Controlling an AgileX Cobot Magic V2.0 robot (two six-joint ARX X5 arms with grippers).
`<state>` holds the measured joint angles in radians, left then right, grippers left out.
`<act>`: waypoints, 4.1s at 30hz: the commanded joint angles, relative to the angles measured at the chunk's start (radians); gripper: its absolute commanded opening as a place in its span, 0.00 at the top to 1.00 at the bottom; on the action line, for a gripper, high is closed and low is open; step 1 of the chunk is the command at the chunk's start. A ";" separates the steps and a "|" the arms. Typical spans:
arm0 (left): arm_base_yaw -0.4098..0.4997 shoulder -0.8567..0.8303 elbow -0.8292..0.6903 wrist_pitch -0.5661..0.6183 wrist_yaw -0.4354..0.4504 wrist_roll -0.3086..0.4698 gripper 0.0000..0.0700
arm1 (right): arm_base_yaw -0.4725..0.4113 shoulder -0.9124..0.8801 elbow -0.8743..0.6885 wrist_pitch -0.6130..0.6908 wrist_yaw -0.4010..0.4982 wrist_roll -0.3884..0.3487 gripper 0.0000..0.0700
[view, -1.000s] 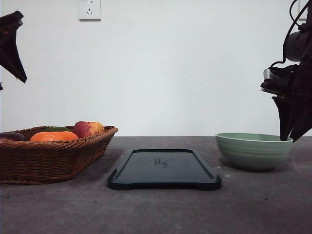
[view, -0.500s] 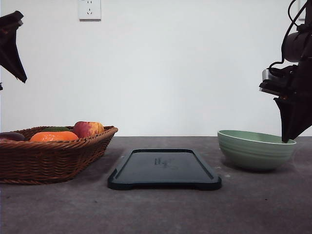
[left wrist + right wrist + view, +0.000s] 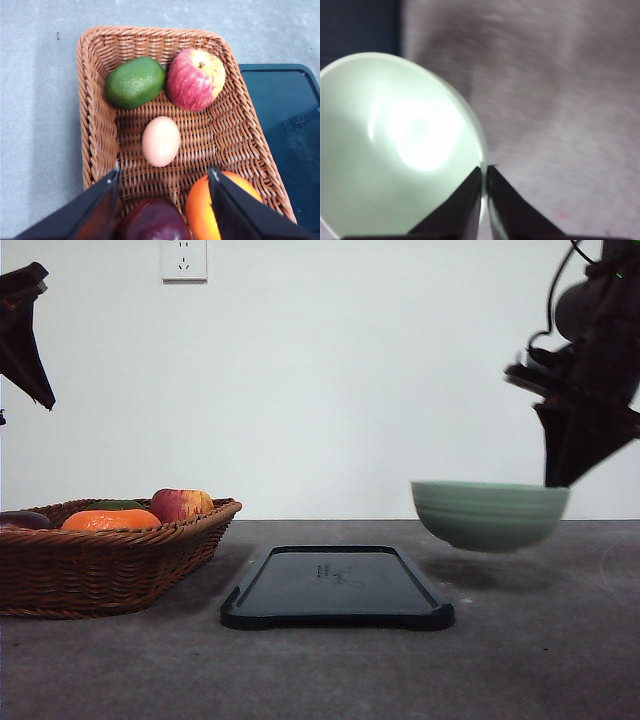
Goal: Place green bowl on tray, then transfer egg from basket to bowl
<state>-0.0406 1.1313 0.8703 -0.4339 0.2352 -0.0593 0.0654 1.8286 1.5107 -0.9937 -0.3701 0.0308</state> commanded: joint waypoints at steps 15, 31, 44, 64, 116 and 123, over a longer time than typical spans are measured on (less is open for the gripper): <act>-0.001 0.006 0.021 0.012 0.002 0.014 0.50 | 0.261 0.116 0.226 0.036 0.014 0.101 0.99; -0.001 0.006 0.021 0.011 0.002 0.014 0.50 | 0.377 0.255 0.264 0.125 0.149 0.101 0.99; -0.001 0.006 0.021 0.010 0.002 0.014 0.50 | 0.377 0.254 0.269 0.107 0.161 0.099 0.79; -0.001 0.006 0.021 0.009 0.002 0.015 0.50 | 0.351 -0.181 -0.260 0.581 0.232 -0.014 0.79; -0.203 0.510 0.451 -0.271 -0.219 -0.033 0.39 | 0.085 -0.706 -0.940 0.911 0.109 -0.018 0.80; -0.203 0.630 0.524 -0.282 -0.259 0.084 0.39 | 0.085 -0.706 -0.940 0.916 0.109 -0.018 0.80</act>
<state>-0.2401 1.7420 1.3715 -0.7144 -0.0187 -0.0271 0.1497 1.1149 0.5684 -0.0885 -0.2597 0.0044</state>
